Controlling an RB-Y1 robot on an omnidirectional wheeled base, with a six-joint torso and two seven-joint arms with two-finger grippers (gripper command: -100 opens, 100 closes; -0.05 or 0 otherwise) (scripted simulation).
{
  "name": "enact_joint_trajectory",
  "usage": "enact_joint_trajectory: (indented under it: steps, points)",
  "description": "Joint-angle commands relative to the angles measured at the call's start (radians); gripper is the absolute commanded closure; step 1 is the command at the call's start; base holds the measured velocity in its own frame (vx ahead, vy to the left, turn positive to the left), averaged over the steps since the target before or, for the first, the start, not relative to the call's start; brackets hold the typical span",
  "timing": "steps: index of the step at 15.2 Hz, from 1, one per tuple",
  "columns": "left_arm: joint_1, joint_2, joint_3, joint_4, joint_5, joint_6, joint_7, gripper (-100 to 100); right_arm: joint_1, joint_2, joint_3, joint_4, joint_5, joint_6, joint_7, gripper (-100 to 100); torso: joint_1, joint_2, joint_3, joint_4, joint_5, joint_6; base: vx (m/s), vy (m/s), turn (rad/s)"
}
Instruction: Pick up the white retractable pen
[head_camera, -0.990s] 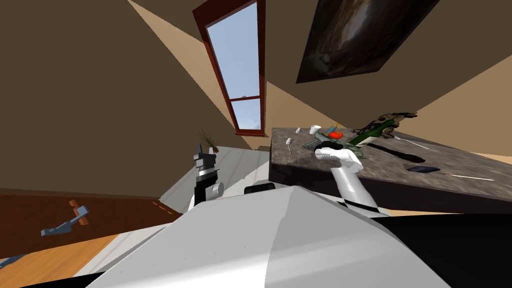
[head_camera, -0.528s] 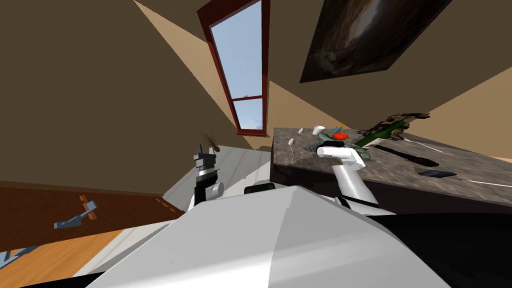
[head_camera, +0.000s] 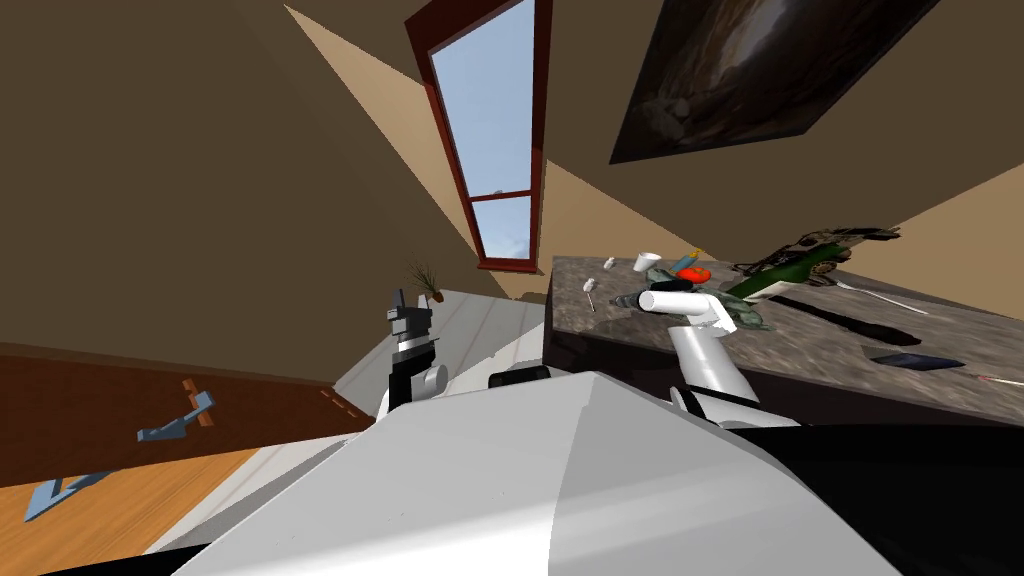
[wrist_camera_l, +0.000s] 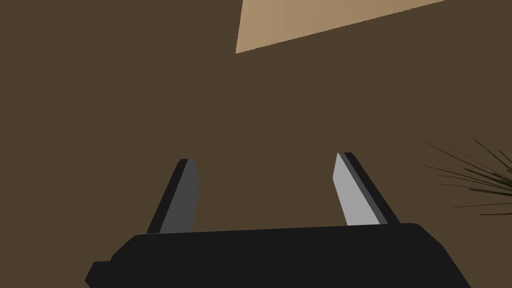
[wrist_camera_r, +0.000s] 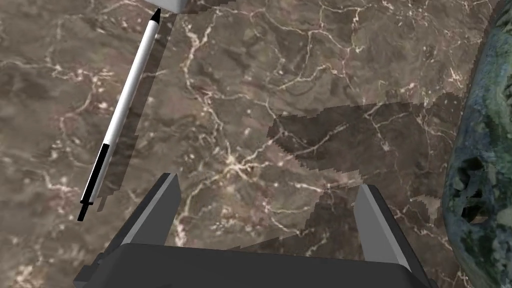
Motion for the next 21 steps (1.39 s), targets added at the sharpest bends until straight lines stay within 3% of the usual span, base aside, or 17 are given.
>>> enact_joint_trajectory:
  steps: [1, 4, 6, 7, 9, 16, 21]
  points:
    - [0.0, 0.0, 0.0, 0.0, 0.0, 0.0, 0.0, 0, -0.007, -0.004, -0.003, 0.019, -0.006, 0.031, -0.012, -100, 0.0, 0.0, 0.0, 0.0, 0.0, 0.0, 0.02, 0.027, 0.019]
    - [0.0, 0.0, 0.0, 0.0, 0.0, 0.0, 0.0, 0, -0.035, -0.026, -0.025, 0.079, -0.041, 0.115, -0.074, -100, 0.0, 0.0, 0.0, 0.0, 0.0, 0.0, 0.026, 0.044, 0.072]
    - [0.0, 0.0, 0.0, 0.0, 0.0, 0.0, 0.0, 0, -0.035, -0.026, -0.025, 0.087, -0.041, 0.142, -0.074, -100, 0.001, -0.001, 0.0, 0.0, 0.0, 0.0, 0.028, 0.042, 0.045]
    - [0.0, 0.0, 0.0, 0.0, 0.0, 0.0, 0.0, 0, -0.047, -0.036, -0.034, 0.118, -0.058, 0.174, -0.102, -100, 0.001, 0.0, 0.0, 0.0, 0.0, 0.0, 0.023, 0.042, 0.049]
    - [0.0, 0.0, 0.0, 0.0, 0.0, 0.0, 0.0, 0, -0.047, -0.036, -0.034, 0.118, -0.058, 0.193, -0.102, -100, 0.001, 0.0, 0.0, 0.0, 0.0, 0.0, 0.019, 0.035, 0.044]
    - [0.0, 0.0, 0.0, 0.0, 0.0, 0.0, 0.0, 0, -0.087, -0.066, -0.061, 0.221, -0.113, 0.344, -0.187, -100, 0.001, -0.001, 0.0, 0.0, 0.0, 0.0, 0.03, 0.038, 0.061]
    - [0.0, 0.0, 0.0, 0.0, 0.0, 0.0, 0.0, 0, -0.103, -0.078, -0.071, 0.268, -0.138, 0.418, -0.221, -100, 0.001, 0.0, 0.0, 0.0, 0.0, 0.0, 0.023, 0.038, 0.048]
